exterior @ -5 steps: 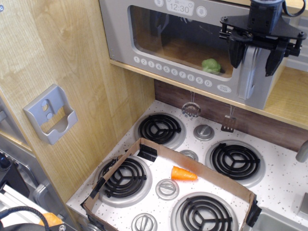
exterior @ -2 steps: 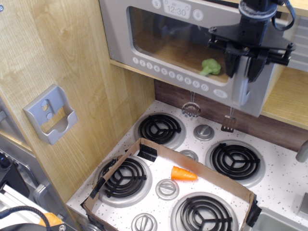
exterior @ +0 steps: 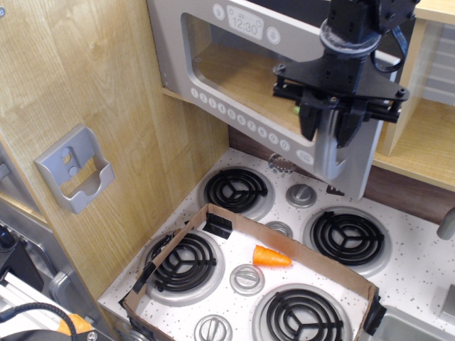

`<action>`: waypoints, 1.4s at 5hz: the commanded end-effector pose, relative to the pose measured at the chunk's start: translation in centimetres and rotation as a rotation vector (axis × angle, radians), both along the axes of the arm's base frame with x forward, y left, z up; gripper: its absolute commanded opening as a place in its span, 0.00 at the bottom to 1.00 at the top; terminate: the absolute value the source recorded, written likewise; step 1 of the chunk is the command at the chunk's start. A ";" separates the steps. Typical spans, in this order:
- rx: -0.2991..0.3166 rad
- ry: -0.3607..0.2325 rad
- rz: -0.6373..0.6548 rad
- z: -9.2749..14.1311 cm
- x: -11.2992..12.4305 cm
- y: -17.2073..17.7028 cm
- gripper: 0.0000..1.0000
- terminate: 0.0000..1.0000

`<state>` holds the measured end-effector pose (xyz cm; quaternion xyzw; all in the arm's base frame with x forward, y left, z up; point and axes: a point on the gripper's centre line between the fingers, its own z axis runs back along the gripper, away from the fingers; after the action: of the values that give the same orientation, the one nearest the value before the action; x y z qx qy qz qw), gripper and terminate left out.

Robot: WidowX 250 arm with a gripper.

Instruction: Open microwave

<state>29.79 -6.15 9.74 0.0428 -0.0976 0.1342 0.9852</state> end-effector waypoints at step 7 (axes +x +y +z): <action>-0.175 -0.101 -0.187 2.6 7.6 -8.8 1.00 0.00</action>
<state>37.14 -13.76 10.06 -0.0494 -0.1137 0.0498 0.9910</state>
